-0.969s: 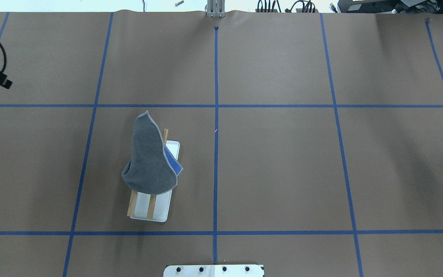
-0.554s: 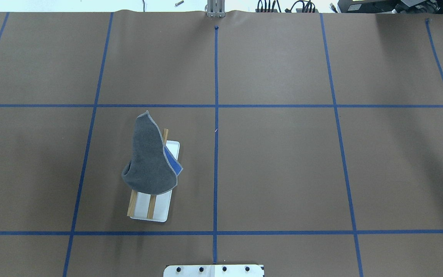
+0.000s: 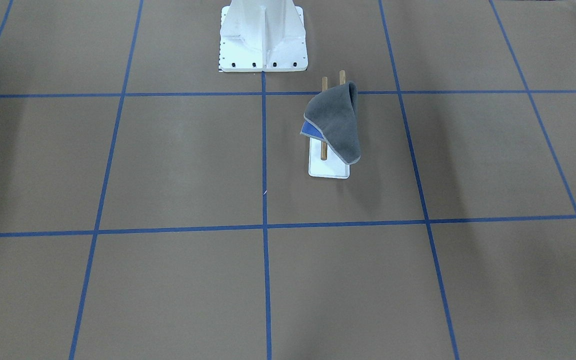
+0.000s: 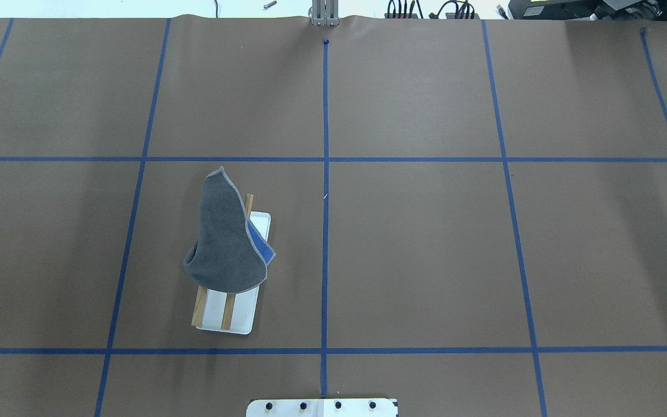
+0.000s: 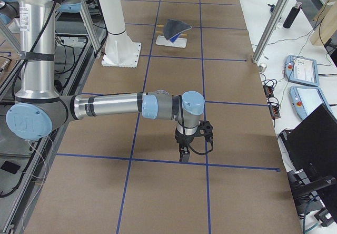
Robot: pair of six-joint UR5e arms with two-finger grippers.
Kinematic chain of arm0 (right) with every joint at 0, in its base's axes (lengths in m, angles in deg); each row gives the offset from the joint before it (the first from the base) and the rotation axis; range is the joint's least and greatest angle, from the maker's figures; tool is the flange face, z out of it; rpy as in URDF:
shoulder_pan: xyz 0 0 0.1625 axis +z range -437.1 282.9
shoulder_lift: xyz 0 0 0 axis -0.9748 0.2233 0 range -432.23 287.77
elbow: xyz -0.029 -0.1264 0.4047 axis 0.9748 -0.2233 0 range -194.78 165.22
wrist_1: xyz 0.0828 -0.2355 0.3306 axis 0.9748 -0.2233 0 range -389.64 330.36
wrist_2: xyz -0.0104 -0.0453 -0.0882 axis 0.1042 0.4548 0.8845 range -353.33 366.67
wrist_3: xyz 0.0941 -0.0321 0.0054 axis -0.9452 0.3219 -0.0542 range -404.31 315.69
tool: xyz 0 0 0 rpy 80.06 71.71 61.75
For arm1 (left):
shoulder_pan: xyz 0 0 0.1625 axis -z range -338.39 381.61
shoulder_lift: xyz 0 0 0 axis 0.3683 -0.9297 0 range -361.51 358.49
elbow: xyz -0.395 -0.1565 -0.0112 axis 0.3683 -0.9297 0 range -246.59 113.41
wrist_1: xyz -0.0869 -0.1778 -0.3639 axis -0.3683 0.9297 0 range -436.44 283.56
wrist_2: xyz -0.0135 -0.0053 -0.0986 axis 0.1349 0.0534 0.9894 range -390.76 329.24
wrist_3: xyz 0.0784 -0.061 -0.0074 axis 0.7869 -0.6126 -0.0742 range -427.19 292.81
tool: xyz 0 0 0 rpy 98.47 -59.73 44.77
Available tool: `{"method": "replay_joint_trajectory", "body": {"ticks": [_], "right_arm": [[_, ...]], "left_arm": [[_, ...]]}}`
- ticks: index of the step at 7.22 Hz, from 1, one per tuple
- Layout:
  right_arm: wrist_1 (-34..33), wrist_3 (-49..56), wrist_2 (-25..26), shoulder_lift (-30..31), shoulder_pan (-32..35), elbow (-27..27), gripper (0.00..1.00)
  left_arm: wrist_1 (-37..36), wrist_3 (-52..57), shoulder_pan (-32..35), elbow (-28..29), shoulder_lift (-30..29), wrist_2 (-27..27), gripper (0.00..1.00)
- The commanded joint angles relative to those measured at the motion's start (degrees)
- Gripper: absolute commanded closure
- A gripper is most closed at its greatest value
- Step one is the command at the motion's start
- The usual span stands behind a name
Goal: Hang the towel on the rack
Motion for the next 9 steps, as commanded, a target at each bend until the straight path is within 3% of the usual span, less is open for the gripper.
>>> {"method": "replay_joint_trajectory", "body": {"ticks": [1,5,6,9], "right_arm": [[0.0,-0.1,0.0,0.6,0.1,0.1,0.0],[3.0,-0.3,-0.2,0.7,0.1,0.1,0.0],[3.0,-0.3,-0.2,0.8,0.1,0.2,0.0],[3.1,-0.3,-0.2,0.6,0.0,0.4,0.0]], "left_arm": [[1.1,-0.9,3.1,1.3,1.0,0.3,0.02],[-1.8,-11.6,1.9,-5.9,1.9,-0.1,0.02],[-1.9,-11.9,-1.5,-6.8,2.4,-0.2,0.02],[-1.6,-11.0,-2.4,-13.2,7.2,0.8,0.02]]}}
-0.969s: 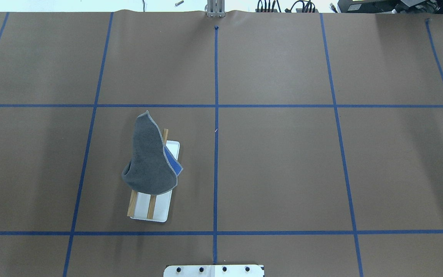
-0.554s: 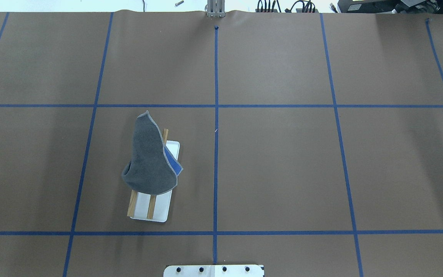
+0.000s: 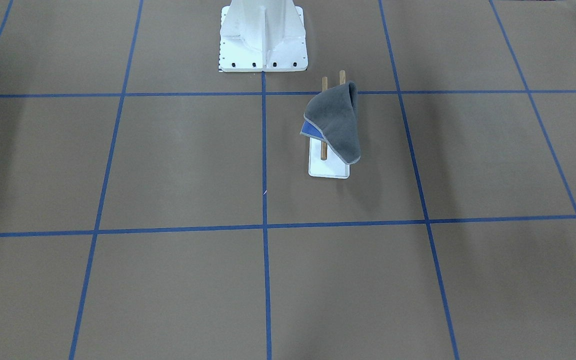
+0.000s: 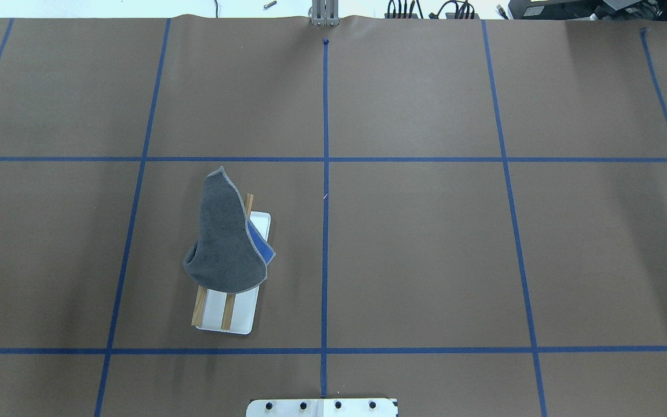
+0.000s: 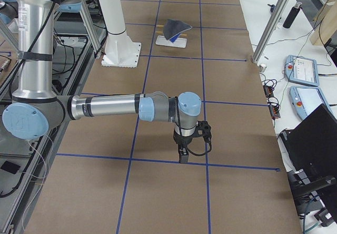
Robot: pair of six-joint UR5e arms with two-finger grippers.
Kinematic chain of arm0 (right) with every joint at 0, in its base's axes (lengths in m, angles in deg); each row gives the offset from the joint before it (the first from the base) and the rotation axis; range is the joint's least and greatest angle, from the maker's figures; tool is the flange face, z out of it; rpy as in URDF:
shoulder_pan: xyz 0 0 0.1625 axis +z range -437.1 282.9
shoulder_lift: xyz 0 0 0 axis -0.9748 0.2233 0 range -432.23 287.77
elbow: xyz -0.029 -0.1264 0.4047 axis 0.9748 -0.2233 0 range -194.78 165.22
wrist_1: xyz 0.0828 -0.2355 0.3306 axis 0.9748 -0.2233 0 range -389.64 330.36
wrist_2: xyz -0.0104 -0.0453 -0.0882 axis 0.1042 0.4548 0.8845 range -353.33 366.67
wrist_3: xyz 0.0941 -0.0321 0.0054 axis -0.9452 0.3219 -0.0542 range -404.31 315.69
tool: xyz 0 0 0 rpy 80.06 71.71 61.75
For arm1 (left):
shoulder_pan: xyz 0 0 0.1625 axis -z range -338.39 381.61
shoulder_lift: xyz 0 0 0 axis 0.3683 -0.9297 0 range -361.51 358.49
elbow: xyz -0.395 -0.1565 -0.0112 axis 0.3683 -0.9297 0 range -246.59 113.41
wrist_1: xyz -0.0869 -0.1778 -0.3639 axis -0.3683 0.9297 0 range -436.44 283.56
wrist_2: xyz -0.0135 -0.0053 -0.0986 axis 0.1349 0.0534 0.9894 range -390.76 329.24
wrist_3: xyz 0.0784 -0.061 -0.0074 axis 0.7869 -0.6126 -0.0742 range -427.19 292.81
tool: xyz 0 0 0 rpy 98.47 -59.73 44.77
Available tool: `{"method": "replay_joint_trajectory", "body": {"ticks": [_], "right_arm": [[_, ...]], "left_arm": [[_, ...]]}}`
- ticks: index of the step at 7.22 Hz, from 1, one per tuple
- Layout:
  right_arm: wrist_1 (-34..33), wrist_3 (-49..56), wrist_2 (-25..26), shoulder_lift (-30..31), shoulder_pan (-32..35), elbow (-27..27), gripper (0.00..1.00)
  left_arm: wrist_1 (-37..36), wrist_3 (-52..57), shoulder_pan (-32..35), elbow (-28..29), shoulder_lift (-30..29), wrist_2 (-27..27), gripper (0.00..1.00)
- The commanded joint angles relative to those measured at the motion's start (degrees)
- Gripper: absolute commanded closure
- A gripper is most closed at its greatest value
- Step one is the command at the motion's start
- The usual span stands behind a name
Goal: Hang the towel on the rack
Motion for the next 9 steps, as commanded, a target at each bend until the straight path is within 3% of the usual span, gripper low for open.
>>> {"method": "replay_joint_trajectory", "body": {"ticks": [1,2,9], "right_arm": [[0.0,-0.1,-0.4,-0.2,-0.1,0.3,0.0],[0.1,0.0,-2.8,-0.2,-0.1,0.1,0.0],[0.2,0.3,-2.5,-0.3,0.0,1.3,0.0]], "left_arm": [[0.3,0.1,-0.2,-3.6,2.4,3.0,0.02],[0.4,0.0,-0.2,-3.6,2.4,3.7,0.02],[0.6,0.0,-0.2,-3.6,2.5,3.7,0.02]]}}
